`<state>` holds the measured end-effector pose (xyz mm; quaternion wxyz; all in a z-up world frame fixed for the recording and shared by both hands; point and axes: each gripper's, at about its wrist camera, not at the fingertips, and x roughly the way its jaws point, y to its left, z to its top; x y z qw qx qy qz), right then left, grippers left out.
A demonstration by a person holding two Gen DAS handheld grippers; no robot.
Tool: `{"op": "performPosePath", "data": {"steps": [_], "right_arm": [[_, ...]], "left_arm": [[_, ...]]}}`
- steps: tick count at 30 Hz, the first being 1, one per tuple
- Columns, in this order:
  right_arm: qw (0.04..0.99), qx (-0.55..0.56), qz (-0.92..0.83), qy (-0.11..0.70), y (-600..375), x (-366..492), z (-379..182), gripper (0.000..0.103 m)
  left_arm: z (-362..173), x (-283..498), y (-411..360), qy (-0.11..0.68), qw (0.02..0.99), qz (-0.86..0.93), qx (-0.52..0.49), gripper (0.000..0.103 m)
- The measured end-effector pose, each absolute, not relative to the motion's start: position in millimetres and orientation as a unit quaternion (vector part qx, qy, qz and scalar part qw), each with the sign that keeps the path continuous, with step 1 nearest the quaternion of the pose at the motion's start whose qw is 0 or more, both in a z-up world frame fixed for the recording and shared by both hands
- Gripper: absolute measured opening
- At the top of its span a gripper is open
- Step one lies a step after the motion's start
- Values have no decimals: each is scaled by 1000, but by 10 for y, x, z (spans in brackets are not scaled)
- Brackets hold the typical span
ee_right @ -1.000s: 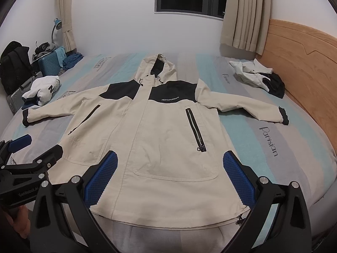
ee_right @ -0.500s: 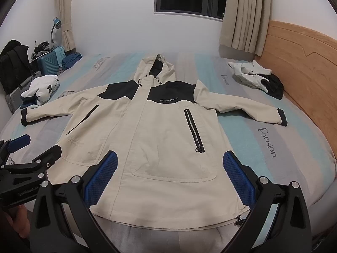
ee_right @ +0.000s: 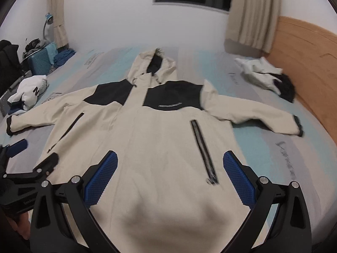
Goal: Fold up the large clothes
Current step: 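Reach the right tool to the black sleeve cuff and grasp it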
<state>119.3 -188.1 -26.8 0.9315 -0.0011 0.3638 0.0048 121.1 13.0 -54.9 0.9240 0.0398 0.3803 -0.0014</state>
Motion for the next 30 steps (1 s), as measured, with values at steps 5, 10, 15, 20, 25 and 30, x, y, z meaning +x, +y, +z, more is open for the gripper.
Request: {"op": "performPosePath", "data": {"steps": [5,10,15,20,25,30], "right_arm": [[923,-13,15,384,-1725,1522,-78,96],[905,-1,1,426,-1704,1884,182,96],[901,-1,-7,434,-1883,2306,287,96],[898,12,-1,440,-2230,2903,149,96],[896,-4,-10,444,-2734,3558,-170,96],[880,-13,-42,473,-3591,3967,-554,96]], "left_arm": [[-274,1565,168,395,917,-16,52,97],[17,1997,313,432,901,-17,33,97],[177,2451,301,442,897,-6,31,97],[79,2982,143,453,891,-1,24,97],[-132,3562,-137,452,892,9,25,97],[-463,4049,-459,481,877,9,7,97]]}}
